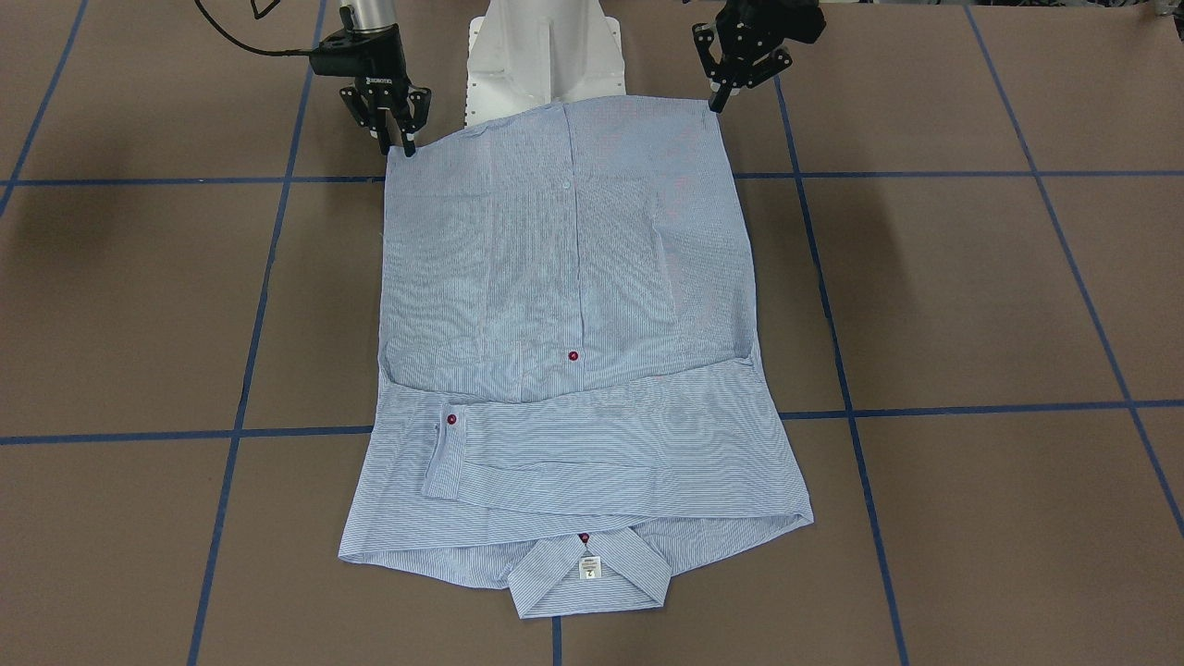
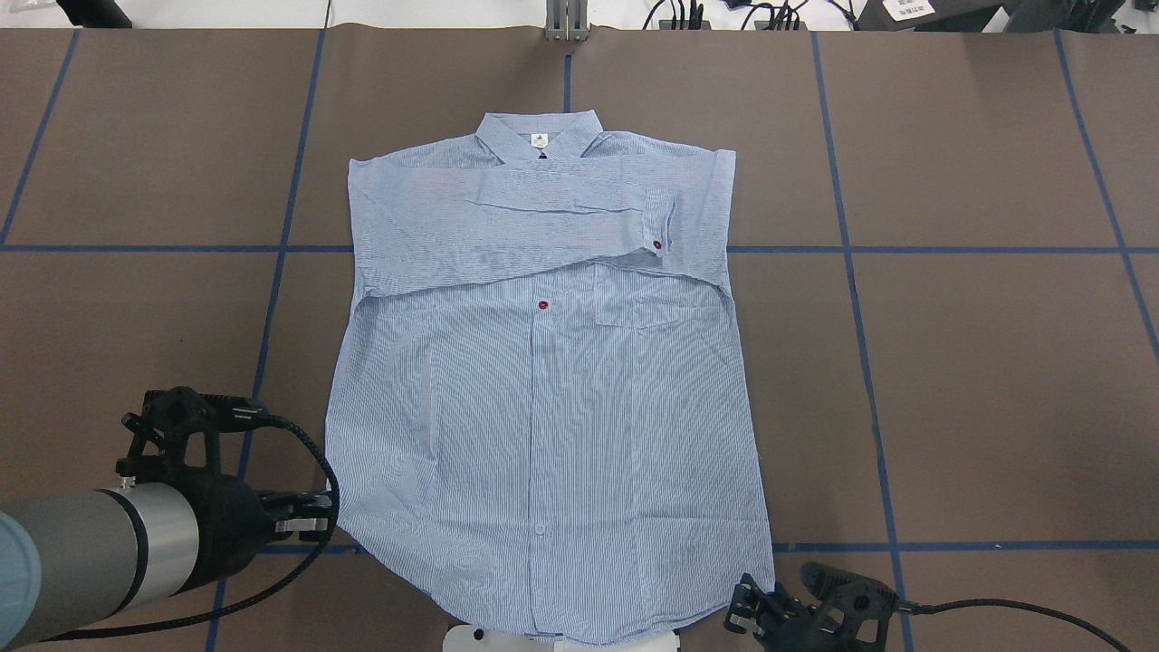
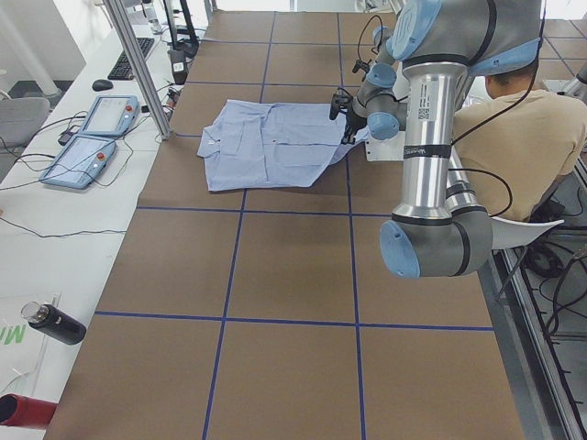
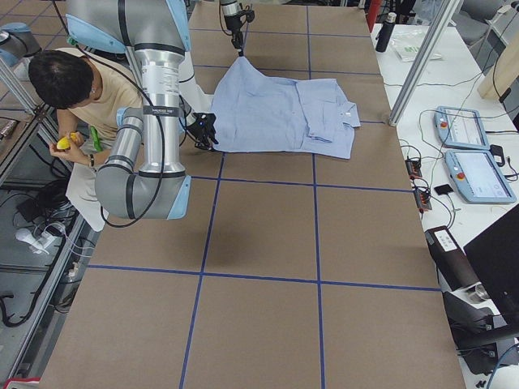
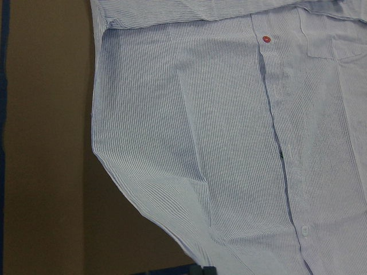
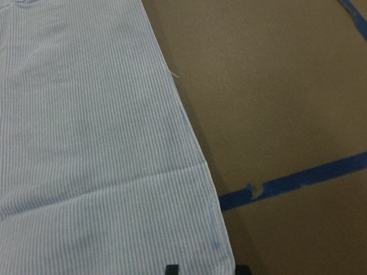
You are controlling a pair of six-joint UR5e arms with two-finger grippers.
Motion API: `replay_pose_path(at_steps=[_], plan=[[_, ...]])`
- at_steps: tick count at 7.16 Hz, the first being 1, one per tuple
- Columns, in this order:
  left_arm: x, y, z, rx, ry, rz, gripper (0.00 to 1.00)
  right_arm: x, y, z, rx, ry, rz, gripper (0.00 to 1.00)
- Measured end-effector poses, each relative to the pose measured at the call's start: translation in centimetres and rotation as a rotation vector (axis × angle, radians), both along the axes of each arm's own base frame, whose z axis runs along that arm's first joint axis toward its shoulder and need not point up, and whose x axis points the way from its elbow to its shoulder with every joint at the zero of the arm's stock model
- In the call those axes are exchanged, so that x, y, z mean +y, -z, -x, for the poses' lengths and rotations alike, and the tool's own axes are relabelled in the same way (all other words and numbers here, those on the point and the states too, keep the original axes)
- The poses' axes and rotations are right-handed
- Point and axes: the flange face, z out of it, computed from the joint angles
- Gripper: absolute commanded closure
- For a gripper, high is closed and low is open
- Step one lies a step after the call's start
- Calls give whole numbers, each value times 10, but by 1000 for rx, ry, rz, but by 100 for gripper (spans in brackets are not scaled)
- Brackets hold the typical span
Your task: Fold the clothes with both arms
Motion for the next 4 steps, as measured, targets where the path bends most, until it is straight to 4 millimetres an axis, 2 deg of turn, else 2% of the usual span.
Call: replay_pose_path(at_steps=[2, 3, 4], plan=[[0, 0, 0, 1, 0, 0, 100, -1, 7, 2, -14, -3, 3, 100], [0, 1, 0, 3, 0, 0, 100, -7, 16, -4, -29, -10, 5, 100], [0, 5, 0, 12, -2, -2, 100, -21, 34, -24, -54, -21, 14, 100]])
